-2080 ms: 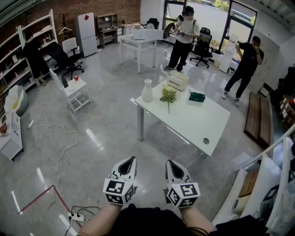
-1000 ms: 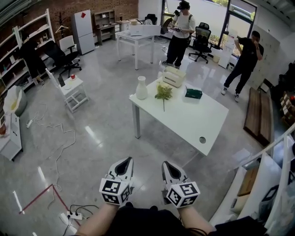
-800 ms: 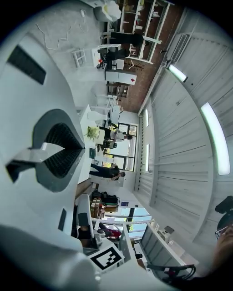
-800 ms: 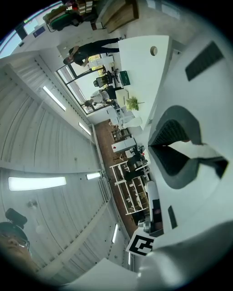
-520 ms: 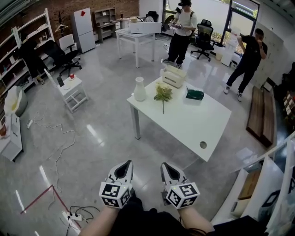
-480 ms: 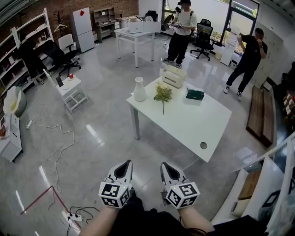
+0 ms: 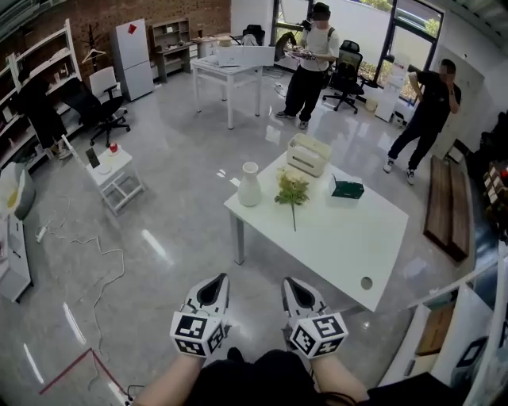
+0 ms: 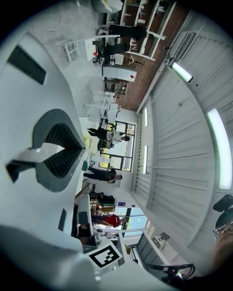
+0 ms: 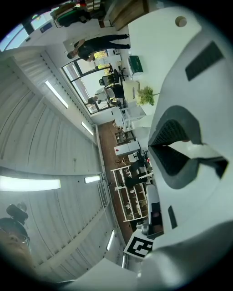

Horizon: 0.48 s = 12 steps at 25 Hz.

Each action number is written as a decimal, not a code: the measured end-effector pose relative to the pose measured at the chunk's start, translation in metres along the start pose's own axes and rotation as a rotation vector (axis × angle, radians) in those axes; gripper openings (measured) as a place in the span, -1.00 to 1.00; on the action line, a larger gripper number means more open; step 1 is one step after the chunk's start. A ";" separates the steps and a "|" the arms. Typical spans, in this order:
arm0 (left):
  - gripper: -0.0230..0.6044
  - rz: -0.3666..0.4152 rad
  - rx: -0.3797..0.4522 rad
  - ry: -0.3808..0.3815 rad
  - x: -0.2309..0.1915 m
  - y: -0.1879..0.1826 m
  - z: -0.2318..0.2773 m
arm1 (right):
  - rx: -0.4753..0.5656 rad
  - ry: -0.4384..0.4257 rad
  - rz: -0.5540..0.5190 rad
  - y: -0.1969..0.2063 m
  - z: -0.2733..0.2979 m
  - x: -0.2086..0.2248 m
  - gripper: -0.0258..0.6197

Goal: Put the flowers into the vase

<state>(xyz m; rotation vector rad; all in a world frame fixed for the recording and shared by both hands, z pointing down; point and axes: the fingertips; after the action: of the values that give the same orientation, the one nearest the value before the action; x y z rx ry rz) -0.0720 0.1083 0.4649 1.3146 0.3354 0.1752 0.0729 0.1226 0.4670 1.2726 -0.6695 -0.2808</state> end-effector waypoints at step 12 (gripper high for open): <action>-0.92 -0.018 -0.025 0.009 -0.042 -0.017 0.144 | 0.004 -0.024 0.020 -0.031 0.126 0.088 -0.91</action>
<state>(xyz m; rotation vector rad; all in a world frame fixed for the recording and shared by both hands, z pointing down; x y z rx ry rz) -0.0637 -0.0412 0.4850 1.2864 0.3520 0.1698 0.0707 -0.0336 0.4820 1.2677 -0.7037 -0.2789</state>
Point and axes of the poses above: the fingertips, and each gripper's own axes: z forward along the fingers, x to its right, y out of its underside, and after that the axes turned 11 degrees about -y, right-handed
